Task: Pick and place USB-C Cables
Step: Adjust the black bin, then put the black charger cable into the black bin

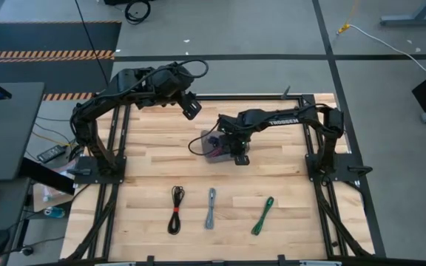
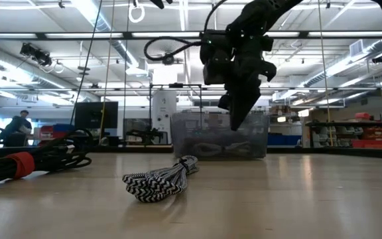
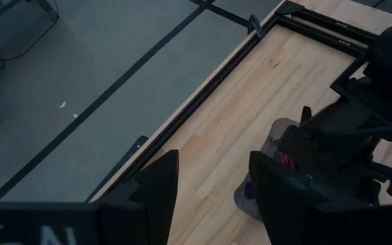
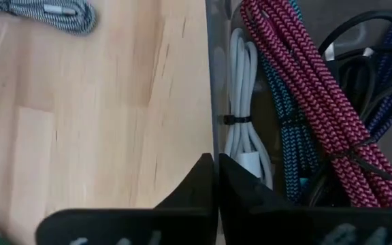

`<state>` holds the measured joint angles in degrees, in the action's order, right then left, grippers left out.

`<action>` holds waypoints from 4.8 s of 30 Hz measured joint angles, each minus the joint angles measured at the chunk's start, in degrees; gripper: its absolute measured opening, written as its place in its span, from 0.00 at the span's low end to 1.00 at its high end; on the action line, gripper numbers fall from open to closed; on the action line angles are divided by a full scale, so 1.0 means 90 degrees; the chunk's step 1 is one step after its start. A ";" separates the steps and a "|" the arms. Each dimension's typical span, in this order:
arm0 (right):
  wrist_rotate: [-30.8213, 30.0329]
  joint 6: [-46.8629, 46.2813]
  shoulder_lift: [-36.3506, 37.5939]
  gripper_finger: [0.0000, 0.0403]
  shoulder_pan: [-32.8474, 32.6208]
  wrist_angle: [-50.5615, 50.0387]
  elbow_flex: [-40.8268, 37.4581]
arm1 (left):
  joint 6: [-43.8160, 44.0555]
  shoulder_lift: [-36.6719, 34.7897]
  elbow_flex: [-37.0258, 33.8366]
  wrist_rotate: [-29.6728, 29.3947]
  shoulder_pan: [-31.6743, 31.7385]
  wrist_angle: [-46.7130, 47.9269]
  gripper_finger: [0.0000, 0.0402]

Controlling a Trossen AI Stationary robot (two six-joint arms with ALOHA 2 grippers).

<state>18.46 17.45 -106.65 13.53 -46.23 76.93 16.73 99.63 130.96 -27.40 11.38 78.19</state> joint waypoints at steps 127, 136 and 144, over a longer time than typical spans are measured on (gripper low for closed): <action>-0.2701 -0.1980 0.6297 0.31 -0.0822 -0.0450 0.0000 | 1.0727 0.1440 -0.5646 0.3002 -0.3990 -0.1761 0.43; -0.2703 -0.1981 0.6297 0.31 -0.0822 -0.0455 0.0000 | 1.0834 0.1485 -0.5644 0.3498 -0.3985 -0.1560 0.43; -0.2711 -0.1976 0.6297 0.31 -0.0822 -0.0453 0.0000 | 1.0853 0.1607 -0.5639 0.3466 -0.3992 -0.1798 0.43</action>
<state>-5.93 -0.34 -49.98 6.13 -50.30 76.93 114.41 114.10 80.20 3.79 -24.55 62.01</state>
